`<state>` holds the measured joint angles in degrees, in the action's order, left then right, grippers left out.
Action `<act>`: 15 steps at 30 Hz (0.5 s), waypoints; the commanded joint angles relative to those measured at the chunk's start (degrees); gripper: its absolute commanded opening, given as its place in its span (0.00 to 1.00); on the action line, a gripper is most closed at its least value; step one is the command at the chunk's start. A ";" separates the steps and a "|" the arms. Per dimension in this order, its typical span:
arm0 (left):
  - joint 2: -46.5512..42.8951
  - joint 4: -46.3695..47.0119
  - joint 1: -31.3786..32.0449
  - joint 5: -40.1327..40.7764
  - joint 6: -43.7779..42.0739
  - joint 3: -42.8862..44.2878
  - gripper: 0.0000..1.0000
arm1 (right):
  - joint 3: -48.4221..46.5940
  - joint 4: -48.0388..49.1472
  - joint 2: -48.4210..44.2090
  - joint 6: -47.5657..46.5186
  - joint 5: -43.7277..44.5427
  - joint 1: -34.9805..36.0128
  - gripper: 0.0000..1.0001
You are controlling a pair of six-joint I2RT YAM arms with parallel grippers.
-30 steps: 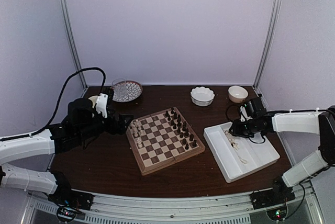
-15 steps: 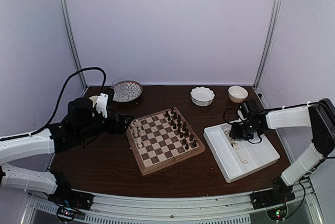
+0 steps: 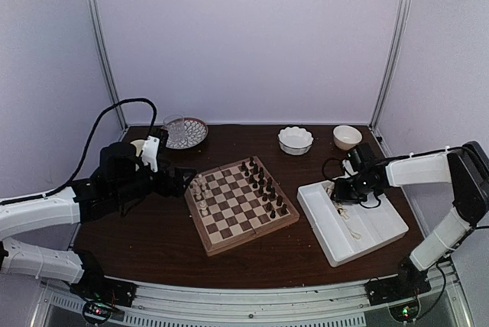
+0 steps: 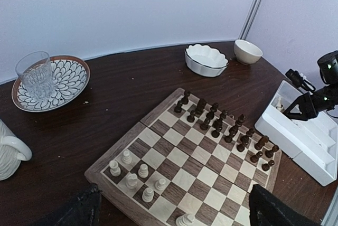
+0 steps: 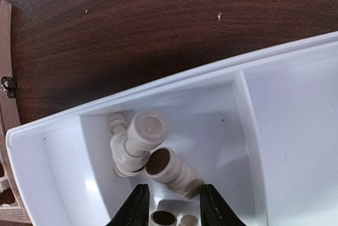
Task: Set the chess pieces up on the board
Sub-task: Pick up the knight from the storage box.
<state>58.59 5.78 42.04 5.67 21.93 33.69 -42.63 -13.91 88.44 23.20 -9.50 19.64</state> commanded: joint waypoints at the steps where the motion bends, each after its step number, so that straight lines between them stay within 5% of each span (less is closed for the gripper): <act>1: 0.50 0.98 -0.28 -0.84 -1.00 2.17 0.98 | 1.63 1.54 -3.80 -1.46 -1.62 1.04 0.36; 6: 1.22 1.00 -0.29 -1.20 -1.23 2.25 0.97 | 1.75 1.27 -5.11 -1.75 0.13 1.28 0.30; 15: 2.56 0.77 -0.29 -2.40 -1.28 2.93 0.98 | 0.95 -1.10 -5.48 -1.49 5.88 1.28 0.36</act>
<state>60.51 5.41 42.04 4.58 21.50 34.26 -41.25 -14.00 84.33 22.20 -8.01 20.60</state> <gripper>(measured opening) 0.977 0.359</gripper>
